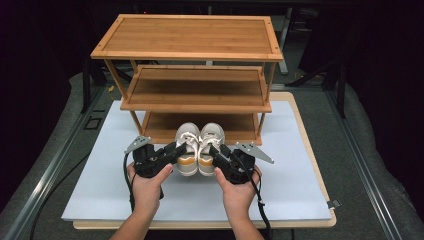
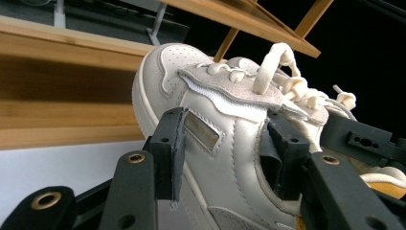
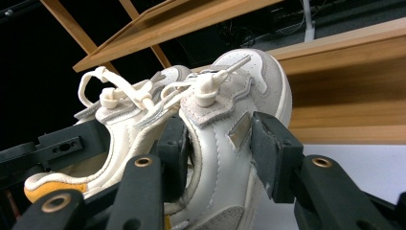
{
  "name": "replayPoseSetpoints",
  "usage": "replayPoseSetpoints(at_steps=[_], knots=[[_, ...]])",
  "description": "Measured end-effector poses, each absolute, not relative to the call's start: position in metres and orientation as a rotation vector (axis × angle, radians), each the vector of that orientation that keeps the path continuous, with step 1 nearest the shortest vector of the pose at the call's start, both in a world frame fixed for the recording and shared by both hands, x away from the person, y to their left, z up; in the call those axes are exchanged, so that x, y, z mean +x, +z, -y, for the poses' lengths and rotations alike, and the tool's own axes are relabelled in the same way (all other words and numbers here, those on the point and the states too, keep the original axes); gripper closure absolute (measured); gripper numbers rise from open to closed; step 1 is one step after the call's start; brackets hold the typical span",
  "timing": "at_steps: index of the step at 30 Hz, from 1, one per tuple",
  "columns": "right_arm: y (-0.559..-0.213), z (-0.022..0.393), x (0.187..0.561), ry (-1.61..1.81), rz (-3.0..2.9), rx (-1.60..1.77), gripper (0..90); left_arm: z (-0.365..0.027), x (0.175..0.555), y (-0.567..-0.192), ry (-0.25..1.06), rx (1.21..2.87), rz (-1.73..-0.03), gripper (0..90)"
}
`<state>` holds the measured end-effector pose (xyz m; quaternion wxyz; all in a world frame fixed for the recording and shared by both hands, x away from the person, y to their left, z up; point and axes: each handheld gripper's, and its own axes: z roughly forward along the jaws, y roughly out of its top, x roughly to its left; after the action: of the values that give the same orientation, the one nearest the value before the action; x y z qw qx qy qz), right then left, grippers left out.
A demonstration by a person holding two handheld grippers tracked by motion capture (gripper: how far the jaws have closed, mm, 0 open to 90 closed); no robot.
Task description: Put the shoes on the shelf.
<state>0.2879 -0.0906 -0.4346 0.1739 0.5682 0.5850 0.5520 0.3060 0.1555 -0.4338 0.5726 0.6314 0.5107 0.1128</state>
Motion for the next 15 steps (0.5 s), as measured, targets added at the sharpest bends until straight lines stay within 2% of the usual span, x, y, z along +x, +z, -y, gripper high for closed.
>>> replayPoseSetpoints(at_steps=[15], knots=[[-0.416, 0.091, 0.292, 1.607, -1.633, 1.576, 58.2, -0.155, 0.31, -0.414, 0.286, 1.474, -1.172, 54.9]])
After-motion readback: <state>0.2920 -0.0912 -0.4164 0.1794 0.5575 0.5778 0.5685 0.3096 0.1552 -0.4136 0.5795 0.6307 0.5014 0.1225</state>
